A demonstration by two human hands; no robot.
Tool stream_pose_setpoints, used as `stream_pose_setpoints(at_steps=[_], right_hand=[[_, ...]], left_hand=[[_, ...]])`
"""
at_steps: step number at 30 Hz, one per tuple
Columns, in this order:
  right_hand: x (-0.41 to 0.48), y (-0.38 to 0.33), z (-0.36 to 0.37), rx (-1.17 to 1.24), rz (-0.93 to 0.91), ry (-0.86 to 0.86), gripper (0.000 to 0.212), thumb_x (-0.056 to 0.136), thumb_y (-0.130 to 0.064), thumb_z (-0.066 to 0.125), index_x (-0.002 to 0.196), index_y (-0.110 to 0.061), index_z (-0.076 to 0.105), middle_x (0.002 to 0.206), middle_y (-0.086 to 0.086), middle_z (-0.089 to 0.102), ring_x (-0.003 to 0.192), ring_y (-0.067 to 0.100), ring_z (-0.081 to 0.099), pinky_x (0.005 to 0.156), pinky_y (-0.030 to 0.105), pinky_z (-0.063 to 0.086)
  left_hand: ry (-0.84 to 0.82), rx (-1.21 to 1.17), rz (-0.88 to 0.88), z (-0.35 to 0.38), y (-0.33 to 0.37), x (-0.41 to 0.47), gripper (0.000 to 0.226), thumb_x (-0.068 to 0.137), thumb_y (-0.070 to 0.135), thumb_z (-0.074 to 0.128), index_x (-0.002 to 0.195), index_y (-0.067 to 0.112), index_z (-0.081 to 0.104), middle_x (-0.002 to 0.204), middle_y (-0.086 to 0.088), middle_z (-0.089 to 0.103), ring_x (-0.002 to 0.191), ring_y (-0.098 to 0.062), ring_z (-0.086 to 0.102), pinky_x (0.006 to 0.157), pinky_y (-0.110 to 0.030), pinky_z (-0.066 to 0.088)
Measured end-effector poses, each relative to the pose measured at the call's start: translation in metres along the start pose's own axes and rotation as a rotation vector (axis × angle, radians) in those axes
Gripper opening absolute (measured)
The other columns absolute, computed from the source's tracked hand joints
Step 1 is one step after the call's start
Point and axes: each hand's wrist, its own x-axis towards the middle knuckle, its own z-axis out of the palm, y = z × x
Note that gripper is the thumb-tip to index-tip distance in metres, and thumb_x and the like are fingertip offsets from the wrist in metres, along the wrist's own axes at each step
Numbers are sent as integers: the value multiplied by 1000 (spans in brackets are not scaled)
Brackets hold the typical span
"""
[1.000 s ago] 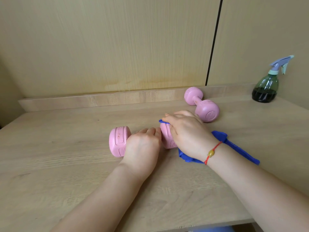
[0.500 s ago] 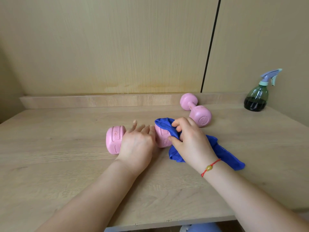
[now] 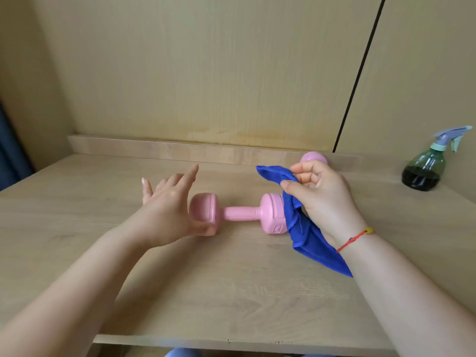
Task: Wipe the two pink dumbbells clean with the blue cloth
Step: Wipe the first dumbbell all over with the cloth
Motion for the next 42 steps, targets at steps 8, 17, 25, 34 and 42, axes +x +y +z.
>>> stream_pose_setpoints(at_steps=[8,17,25,34,42], right_hand=[[-3,0,25,-948,-462,-241,30,95,-22,53,123,-29,61,97,-11,62,112,11,50,95,25,31],[6,-11,14,-1276,-547,-507,53,98,-42,49,148,-35,33,143,-18,37,130,9,34,87,26,7],[10,16,32,-1287,-624,-463,37,98,-38,48,130,-25,58,139,-12,48,129,19,34,105,32,26],[17,8,3,-1316,-650,-618,33,95,-56,47,120,-39,60,123,-25,51,118,8,36,80,24,8],[-1,39,-1,-1094,-764,-376,30,82,-34,63,105,-20,76,106,-11,73,101,24,65,85,41,53]], left_hand=[[-90,-273,65,8,-23,-9,136,43,67,76,154,39,4,139,27,38,140,-2,21,119,-48,-16],[-25,-329,65,12,-30,-5,111,66,38,88,153,33,20,127,37,44,133,3,30,119,-47,-15],[39,-314,88,14,-33,-2,122,47,71,74,151,33,25,123,35,51,133,6,35,120,-45,-13],[41,-379,154,19,-20,-9,116,44,71,78,146,29,40,119,27,62,126,14,42,122,-39,-12],[76,-356,148,23,-13,-16,106,43,75,74,137,35,49,116,30,62,125,14,44,123,-43,-5]])
